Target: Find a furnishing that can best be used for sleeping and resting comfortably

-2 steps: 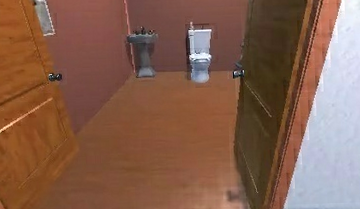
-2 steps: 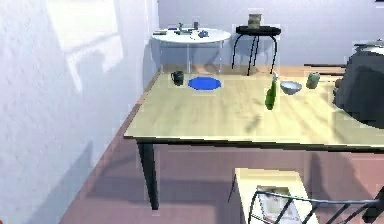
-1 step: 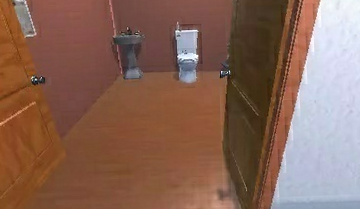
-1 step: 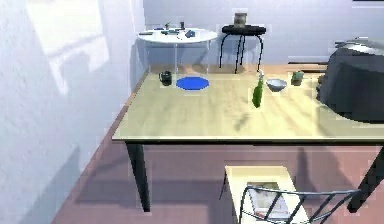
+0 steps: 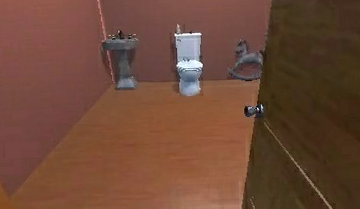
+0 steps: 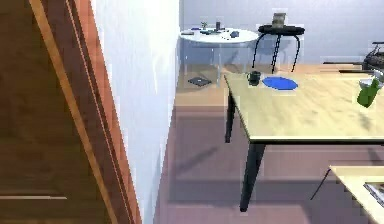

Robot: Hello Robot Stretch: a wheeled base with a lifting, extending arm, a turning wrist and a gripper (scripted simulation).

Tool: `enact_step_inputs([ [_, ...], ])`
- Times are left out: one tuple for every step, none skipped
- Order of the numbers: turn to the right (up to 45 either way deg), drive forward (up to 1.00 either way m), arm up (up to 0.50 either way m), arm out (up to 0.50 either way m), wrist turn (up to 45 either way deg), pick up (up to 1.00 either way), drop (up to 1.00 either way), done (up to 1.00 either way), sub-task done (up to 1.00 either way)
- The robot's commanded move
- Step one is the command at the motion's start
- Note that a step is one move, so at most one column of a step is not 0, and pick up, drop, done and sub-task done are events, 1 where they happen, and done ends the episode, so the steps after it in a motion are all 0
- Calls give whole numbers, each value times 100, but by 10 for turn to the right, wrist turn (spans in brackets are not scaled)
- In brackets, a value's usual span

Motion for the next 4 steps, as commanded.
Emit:
enact_step_inputs([
  [-450,0,0,0,0,0,0,0,0],
  [-360,0,0,0,0,0,0,0,0],
  [0,10,0,0,0,0,0,0,0],
  [450,0,0,0,0,0,0,0,0],
])
